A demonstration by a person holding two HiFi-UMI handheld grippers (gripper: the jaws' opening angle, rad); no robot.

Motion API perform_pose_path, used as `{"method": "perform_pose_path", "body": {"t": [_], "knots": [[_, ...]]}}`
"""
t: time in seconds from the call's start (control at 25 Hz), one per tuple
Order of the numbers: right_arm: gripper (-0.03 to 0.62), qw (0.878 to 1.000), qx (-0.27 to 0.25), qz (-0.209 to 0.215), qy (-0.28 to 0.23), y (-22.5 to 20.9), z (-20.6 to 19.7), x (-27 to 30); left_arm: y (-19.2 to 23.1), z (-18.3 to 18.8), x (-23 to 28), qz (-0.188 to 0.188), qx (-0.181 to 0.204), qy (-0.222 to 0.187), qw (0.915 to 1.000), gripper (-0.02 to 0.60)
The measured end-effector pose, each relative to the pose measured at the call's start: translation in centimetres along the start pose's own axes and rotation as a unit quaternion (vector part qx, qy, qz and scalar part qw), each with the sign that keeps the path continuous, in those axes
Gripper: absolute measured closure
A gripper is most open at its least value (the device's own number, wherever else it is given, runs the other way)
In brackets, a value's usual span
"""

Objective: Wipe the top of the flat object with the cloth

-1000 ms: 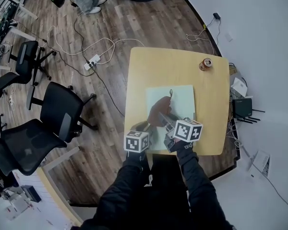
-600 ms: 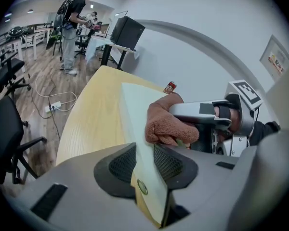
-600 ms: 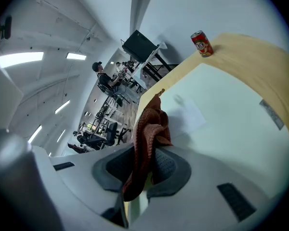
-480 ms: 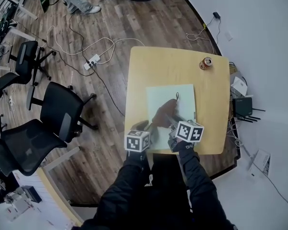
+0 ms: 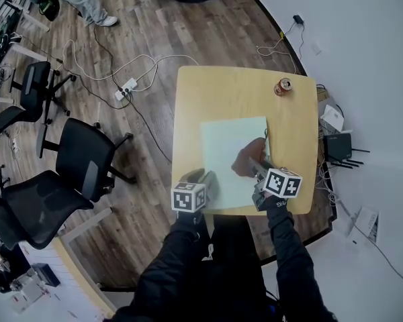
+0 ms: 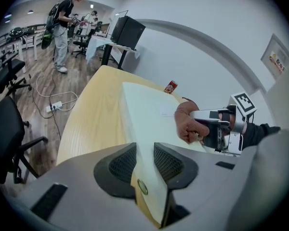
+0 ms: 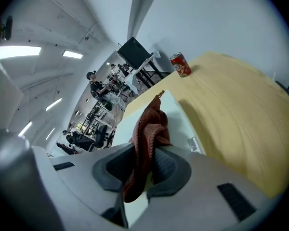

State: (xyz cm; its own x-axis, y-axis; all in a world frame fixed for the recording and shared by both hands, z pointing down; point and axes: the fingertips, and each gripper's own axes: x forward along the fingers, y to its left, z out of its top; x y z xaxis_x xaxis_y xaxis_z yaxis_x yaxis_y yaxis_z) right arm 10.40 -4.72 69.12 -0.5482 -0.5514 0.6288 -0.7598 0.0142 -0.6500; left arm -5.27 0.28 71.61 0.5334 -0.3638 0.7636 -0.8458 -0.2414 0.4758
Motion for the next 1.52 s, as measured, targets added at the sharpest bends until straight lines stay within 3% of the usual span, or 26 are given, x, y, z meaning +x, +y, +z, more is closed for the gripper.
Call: {"method": "perform_pose_path", "body": {"t": [0.4,0.64,0.84,1.08,1.28,1.52], "knots": [[0.499,0.999,-0.002,-0.03,-0.02,-4.3,1.9,-3.6,0.0,-0.2,0.0,-0.008,-0.002,0.008,0.9999,0.451],[0.5,0.999,0.02,0.024,-0.037,-0.7,2.6,-4.9,0.1,-0.1,0.1,-0.028,-0.012,0.013,0.9994,0.449],[0.5,0.995,0.043,0.088,-0.02,4.8,-0.1,-4.0,0.1,-0.1,0.2,-0.052,-0.019,0.022,0.9982,0.449],[0.5,0.991,0.041,0.126,0.035,9.5,-5.7,-0.9,0.2,-0.1,0.3,-0.074,-0.024,0.029,0.9965,0.449],[0.5,0.991,0.038,0.11,0.07,9.4,-8.8,1.5,0.3,-0.2,0.3,-0.079,-0.027,0.032,0.996,0.451],[0.5,0.992,0.007,0.085,0.089,7.9,-9.2,1.9,0.4,-0.2,0.2,-0.077,-0.029,0.031,0.9962,0.449]]}}
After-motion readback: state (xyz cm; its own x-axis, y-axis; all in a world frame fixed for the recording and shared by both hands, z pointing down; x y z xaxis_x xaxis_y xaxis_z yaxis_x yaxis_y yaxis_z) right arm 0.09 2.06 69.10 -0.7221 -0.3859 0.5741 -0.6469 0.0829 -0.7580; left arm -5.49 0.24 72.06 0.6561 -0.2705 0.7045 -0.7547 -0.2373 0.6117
